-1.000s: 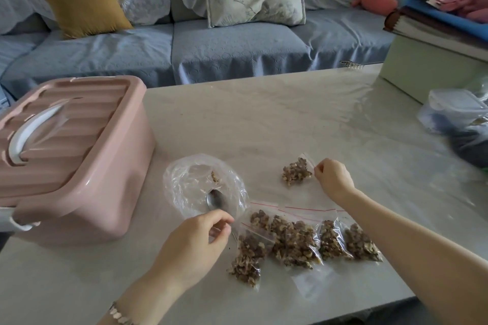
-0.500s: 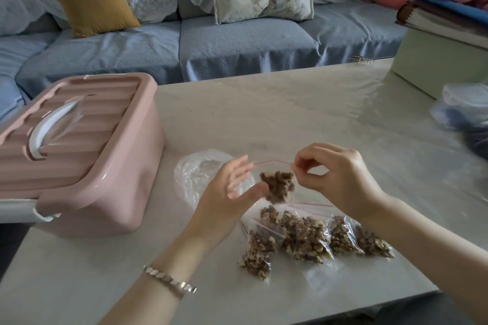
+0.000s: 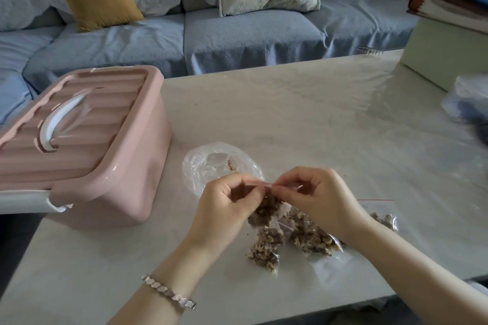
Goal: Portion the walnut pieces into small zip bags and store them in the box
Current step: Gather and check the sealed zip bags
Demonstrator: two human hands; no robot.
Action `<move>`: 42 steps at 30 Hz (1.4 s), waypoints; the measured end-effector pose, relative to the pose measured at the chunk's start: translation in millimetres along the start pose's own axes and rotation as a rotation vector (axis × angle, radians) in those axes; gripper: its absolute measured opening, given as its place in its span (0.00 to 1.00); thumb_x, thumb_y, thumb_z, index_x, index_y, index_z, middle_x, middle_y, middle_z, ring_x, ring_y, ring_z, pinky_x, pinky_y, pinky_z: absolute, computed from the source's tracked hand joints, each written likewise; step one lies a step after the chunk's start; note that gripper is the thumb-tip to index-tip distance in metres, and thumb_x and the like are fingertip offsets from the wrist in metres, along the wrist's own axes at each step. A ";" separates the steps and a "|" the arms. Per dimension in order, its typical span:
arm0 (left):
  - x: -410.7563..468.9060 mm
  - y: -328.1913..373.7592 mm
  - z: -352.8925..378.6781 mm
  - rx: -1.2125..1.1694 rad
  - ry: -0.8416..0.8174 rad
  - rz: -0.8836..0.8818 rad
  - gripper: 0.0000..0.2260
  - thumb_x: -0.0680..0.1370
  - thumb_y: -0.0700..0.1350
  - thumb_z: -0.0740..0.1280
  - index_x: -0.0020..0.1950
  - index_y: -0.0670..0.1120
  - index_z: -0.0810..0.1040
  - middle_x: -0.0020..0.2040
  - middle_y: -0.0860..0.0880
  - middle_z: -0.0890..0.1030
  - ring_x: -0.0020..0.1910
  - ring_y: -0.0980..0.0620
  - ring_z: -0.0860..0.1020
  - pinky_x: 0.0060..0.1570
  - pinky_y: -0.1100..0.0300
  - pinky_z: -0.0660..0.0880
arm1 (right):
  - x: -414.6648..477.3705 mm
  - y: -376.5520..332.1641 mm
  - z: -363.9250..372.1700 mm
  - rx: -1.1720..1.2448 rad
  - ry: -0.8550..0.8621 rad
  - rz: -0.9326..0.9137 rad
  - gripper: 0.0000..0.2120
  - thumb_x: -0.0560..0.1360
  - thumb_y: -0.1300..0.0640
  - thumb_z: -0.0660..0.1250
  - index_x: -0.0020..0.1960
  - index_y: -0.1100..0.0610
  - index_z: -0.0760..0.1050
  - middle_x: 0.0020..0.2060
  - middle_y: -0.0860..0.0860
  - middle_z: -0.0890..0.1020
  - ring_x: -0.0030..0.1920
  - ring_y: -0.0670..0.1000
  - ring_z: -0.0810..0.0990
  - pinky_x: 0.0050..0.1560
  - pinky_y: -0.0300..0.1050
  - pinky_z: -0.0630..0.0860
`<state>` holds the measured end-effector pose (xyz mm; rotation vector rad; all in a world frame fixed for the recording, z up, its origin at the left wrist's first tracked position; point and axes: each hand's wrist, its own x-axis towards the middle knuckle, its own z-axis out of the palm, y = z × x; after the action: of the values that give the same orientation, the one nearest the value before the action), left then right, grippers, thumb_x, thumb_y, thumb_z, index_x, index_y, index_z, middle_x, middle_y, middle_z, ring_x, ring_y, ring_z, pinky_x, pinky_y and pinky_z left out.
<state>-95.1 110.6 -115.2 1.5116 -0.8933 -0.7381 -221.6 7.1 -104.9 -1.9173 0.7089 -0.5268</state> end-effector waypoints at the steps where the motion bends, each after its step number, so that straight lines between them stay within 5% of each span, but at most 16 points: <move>1: 0.6 -0.1 -1.1 0.015 -0.003 -0.002 0.13 0.73 0.34 0.69 0.37 0.53 0.84 0.36 0.51 0.84 0.34 0.58 0.80 0.36 0.67 0.74 | -0.7 -1.2 0.8 -0.022 -0.003 -0.011 0.06 0.69 0.56 0.72 0.36 0.46 0.79 0.33 0.39 0.82 0.32 0.39 0.77 0.35 0.28 0.71; 6: -0.8 3.4 -5.5 0.060 -0.062 -0.007 0.11 0.71 0.38 0.71 0.37 0.55 0.84 0.36 0.51 0.85 0.34 0.57 0.81 0.37 0.66 0.75 | -4.0 -6.4 -1.2 -0.103 -0.032 -0.007 0.06 0.69 0.54 0.72 0.36 0.44 0.79 0.37 0.39 0.81 0.35 0.43 0.78 0.37 0.32 0.73; 18: -14.2 -6.4 -10.1 0.039 -0.008 -0.041 0.07 0.71 0.36 0.71 0.41 0.48 0.84 0.35 0.51 0.85 0.33 0.58 0.81 0.35 0.68 0.74 | -12.9 -7.6 -2.9 0.021 0.006 0.176 0.07 0.67 0.58 0.75 0.32 0.50 0.79 0.17 0.41 0.73 0.19 0.43 0.65 0.23 0.29 0.61; 25: -12.9 7.9 -7.8 0.063 -0.101 -0.064 0.10 0.71 0.36 0.71 0.38 0.52 0.83 0.36 0.53 0.85 0.35 0.57 0.83 0.37 0.69 0.75 | -15.9 -12.1 1.9 -0.119 0.002 0.001 0.12 0.66 0.59 0.75 0.31 0.44 0.78 0.31 0.45 0.79 0.32 0.42 0.73 0.35 0.29 0.69; 29: -14.0 13.8 -5.5 0.151 -0.088 -0.001 0.10 0.72 0.38 0.71 0.37 0.53 0.83 0.33 0.57 0.84 0.33 0.63 0.80 0.34 0.74 0.71 | -18.0 -11.5 0.3 -0.078 0.002 0.051 0.08 0.67 0.55 0.74 0.33 0.44 0.79 0.35 0.40 0.81 0.30 0.43 0.75 0.33 0.30 0.71; 32: -15.9 14.2 -4.1 0.157 -0.062 0.039 0.10 0.71 0.38 0.71 0.38 0.54 0.83 0.33 0.58 0.84 0.33 0.64 0.80 0.34 0.74 0.71 | -17.7 -10.2 -2.0 -0.011 -0.005 0.138 0.03 0.67 0.51 0.73 0.36 0.45 0.81 0.33 0.38 0.82 0.30 0.49 0.78 0.31 0.34 0.73; 36: -15.2 10.2 -5.7 0.109 -0.036 0.031 0.05 0.72 0.38 0.71 0.42 0.47 0.84 0.36 0.54 0.85 0.35 0.60 0.82 0.36 0.73 0.73 | -16.9 -9.4 -2.7 0.088 -0.002 0.176 0.03 0.68 0.55 0.74 0.37 0.50 0.81 0.26 0.41 0.81 0.22 0.40 0.71 0.25 0.29 0.65; 42: -14.5 11.3 -8.6 0.123 -0.019 0.054 0.05 0.71 0.39 0.71 0.41 0.49 0.85 0.34 0.54 0.84 0.34 0.59 0.82 0.37 0.70 0.74 | -17.2 -9.6 -1.3 0.132 -0.033 0.129 0.03 0.67 0.56 0.74 0.36 0.51 0.82 0.29 0.48 0.83 0.25 0.45 0.76 0.27 0.33 0.70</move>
<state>-96.5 127.0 -103.4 1.5848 -1.0051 -0.6693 -232.7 21.1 -96.6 -1.7406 0.7525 -0.4497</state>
